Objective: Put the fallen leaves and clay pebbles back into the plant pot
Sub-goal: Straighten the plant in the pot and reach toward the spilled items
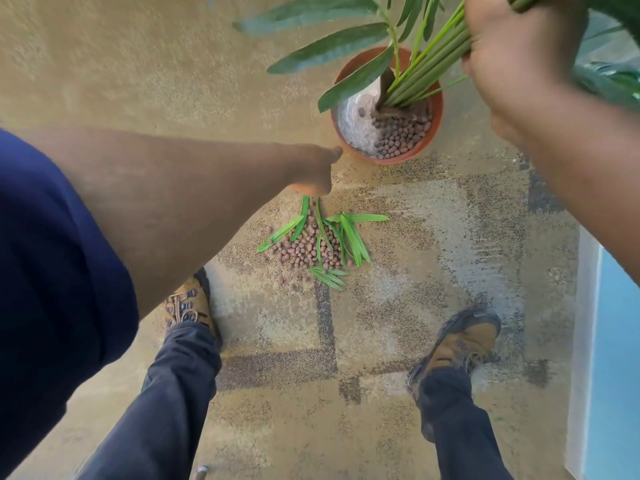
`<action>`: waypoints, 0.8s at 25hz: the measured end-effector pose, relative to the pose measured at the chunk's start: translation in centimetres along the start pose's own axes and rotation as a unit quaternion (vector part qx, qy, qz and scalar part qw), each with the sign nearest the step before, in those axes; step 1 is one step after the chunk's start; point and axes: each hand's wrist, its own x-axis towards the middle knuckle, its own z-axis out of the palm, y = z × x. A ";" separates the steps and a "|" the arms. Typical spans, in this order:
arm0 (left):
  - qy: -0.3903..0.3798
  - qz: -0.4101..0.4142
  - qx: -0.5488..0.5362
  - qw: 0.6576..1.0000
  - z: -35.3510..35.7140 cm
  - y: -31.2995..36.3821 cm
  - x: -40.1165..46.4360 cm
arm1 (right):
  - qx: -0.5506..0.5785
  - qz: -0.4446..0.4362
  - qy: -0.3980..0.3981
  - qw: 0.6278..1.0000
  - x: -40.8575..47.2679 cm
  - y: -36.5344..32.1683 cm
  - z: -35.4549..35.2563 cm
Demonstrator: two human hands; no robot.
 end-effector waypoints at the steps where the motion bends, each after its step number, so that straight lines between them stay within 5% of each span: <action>1: 0.002 0.003 -0.011 1.000 0.6 0.0 -0.4 | -0.005 0.006 0.014 1.000 -0.1 -0.1 0.3; 5: -0.006 -0.004 -0.051 0.999 2.9 -0.4 -1.6 | -0.062 0.043 0.024 0.997 -0.8 -0.2 0.9; 10: 0.001 -0.018 -0.091 0.996 5.3 -0.6 -4.6 | -0.002 0.052 0.010 0.999 -2.2 0.0 0.8; 12: 0.030 -0.028 -0.203 0.978 6.4 -0.2 -6.4 | 0.039 0.040 -0.019 0.998 -3.5 0.4 0.6; 15: 0.074 -0.107 -0.529 0.838 9.3 1.4 -11.1 | 0.005 0.046 -0.062 0.997 -8.2 1.8 -0.5; 17: 0.079 -0.158 -0.645 0.743 11.7 1.9 -13.7 | -0.038 0.051 -0.110 0.992 -12.1 4.0 -0.6; 20: 0.088 -0.201 -0.693 0.687 15.0 1.2 -14.5 | -0.111 0.094 -0.242 0.959 -16.1 8.8 0.2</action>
